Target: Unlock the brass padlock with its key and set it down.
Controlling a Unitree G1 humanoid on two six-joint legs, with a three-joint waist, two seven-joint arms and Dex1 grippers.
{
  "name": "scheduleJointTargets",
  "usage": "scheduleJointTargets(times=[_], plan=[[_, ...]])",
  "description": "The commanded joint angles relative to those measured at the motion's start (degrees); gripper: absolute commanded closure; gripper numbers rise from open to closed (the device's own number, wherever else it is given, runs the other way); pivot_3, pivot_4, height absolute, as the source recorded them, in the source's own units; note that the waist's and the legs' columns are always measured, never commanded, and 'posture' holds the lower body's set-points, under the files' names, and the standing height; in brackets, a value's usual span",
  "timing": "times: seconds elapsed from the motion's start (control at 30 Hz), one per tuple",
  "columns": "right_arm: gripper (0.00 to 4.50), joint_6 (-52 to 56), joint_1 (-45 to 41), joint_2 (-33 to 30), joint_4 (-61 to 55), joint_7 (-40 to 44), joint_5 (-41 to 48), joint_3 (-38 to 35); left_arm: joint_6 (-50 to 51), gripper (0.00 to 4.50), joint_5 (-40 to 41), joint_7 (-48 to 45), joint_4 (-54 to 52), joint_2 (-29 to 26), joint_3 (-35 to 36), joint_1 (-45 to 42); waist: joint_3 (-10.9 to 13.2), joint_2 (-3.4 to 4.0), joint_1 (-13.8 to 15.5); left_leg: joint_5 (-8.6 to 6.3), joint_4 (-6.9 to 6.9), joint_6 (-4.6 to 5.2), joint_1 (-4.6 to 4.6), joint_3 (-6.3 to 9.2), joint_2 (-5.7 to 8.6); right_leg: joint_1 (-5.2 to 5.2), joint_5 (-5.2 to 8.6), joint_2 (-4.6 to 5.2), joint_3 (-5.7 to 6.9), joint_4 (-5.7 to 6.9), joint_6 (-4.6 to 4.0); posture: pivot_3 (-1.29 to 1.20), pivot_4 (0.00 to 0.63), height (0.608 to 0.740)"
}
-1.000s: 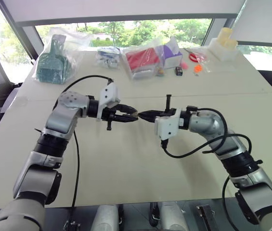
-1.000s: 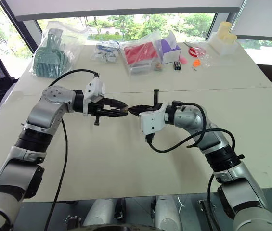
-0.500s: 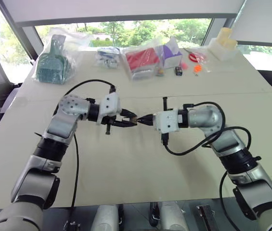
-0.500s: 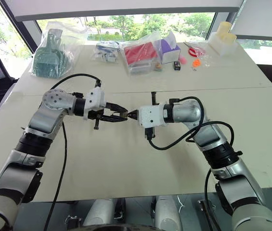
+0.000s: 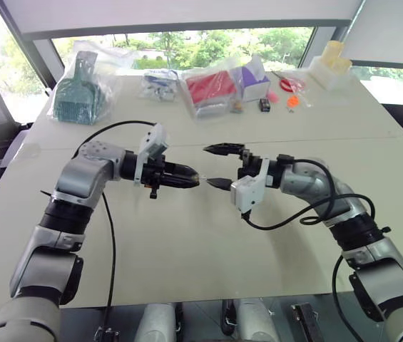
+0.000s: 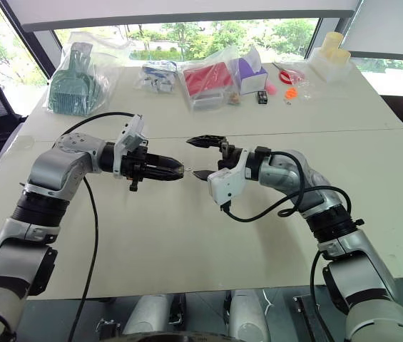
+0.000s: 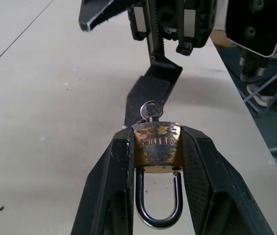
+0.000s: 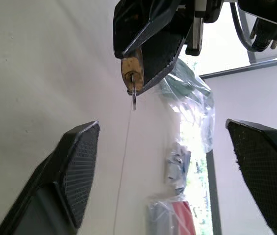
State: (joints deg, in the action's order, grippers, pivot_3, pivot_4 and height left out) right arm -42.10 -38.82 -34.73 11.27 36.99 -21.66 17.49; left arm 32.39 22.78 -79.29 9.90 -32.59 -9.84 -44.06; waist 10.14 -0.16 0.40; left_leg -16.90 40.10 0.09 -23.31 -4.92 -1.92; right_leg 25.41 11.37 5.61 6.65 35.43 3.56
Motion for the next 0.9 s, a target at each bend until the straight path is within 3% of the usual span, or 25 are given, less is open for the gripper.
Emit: scheduleJointTargets(times=[0.03, 0.37, 0.47, 0.57, 0.63, 0.67, 0.73, 0.9], plan=[[0.43, -2.6, -1.3, 0.7, -1.5, -2.9, 0.6, -1.4, -0.5, 3.71, 0.7, 0.0, -0.7, -0.1, 1.2, -1.9, 0.0, 0.00, -0.1, 0.00, 0.00, 0.00, 0.00, 0.00, 0.00, 0.00, 0.00, 0.00, 0.00, 0.00, 0.00, 0.00, 0.150, 0.740], [0.43, -6.5, -1.7, 2.2, -1.5, -2.2, 1.8, 1.6, -1.0, 3.71, 0.8, -0.4, 0.0, 0.0, 0.8, -3.0, 0.0, 0.00, -0.1, 0.00, 0.00, 0.00, 0.00, 0.00, 0.00, 0.00, 0.00, -0.01, -0.01, 0.01, 0.00, 0.00, 0.150, 0.740], [1.31, -7.0, -2.1, 2.3, -0.7, -2.3, 1.7, 2.0, -0.7, 3.71, 1.1, -0.7, -0.7, -0.1, 0.8, -2.9, 0.0, 0.00, -0.1, 0.00, 0.00, 0.01, 0.00, 0.01, 0.00, 0.00, 0.00, 0.00, -0.01, 0.01, 0.00, 0.00, 0.150, 0.740], [2.85, -7.5, -2.8, 2.3, 0.6, -2.3, 1.6, 2.3, -0.5, 3.71, 1.6, -1.3, -1.5, -0.5, 0.9, -2.6, 0.0, 0.00, -0.1, 0.00, 0.00, 0.00, 0.01, 0.01, 0.00, 0.00, 0.00, -0.01, -0.01, 0.02, 0.00, 0.00, 0.150, 0.740], [3.45, -7.9, -3.2, 2.2, 1.3, -2.2, 1.4, 2.3, -0.5, 3.71, 1.7, -1.7, -1.7, -0.8, 1.0, -2.3, 0.0, 0.00, -0.1, 0.00, 0.00, 0.01, 0.01, 0.01, 0.00, 0.00, 0.00, -0.01, -0.01, 0.01, 0.00, 0.00, 0.150, 0.740], [4.02, -8.1, -3.4, 2.2, 1.5, -2.1, 1.5, 2.4, -0.5, 3.71, 1.8, -1.8, -1.8, -0.8, 1.0, -2.2, 0.0, 0.00, -0.1, 0.00, 0.00, 0.00, 0.01, 0.00, 0.00, 0.00, 0.00, -0.01, -0.02, 0.01, 0.00, 0.00, 0.150, 0.740], [4.48, -8.1, -3.7, 2.4, 1.4, -2.0, 1.6, 2.7, -0.4, 3.71, 2.0, -1.8, -2.0, -0.9, 1.0, -2.0, 0.0, 0.00, -0.1, 0.00, 0.00, 0.00, 0.01, 0.01, 0.00, 0.00, 0.00, -0.01, -0.03, 0.01, 0.00, 0.00, 0.150, 0.740], [4.48, -8.1, -4.1, 2.8, 1.6, -1.7, 1.9, 3.2, 0.2, 3.71, 2.7, -2.1, -3.5, -1.1, 0.7, -1.4, 0.0, 0.00, -0.1, 0.00, 0.00, 0.00, 0.02, 0.01, 0.00, 0.00, 0.00, -0.01, -0.04, 0.02, 0.00, 0.00, 0.150, 0.740]])
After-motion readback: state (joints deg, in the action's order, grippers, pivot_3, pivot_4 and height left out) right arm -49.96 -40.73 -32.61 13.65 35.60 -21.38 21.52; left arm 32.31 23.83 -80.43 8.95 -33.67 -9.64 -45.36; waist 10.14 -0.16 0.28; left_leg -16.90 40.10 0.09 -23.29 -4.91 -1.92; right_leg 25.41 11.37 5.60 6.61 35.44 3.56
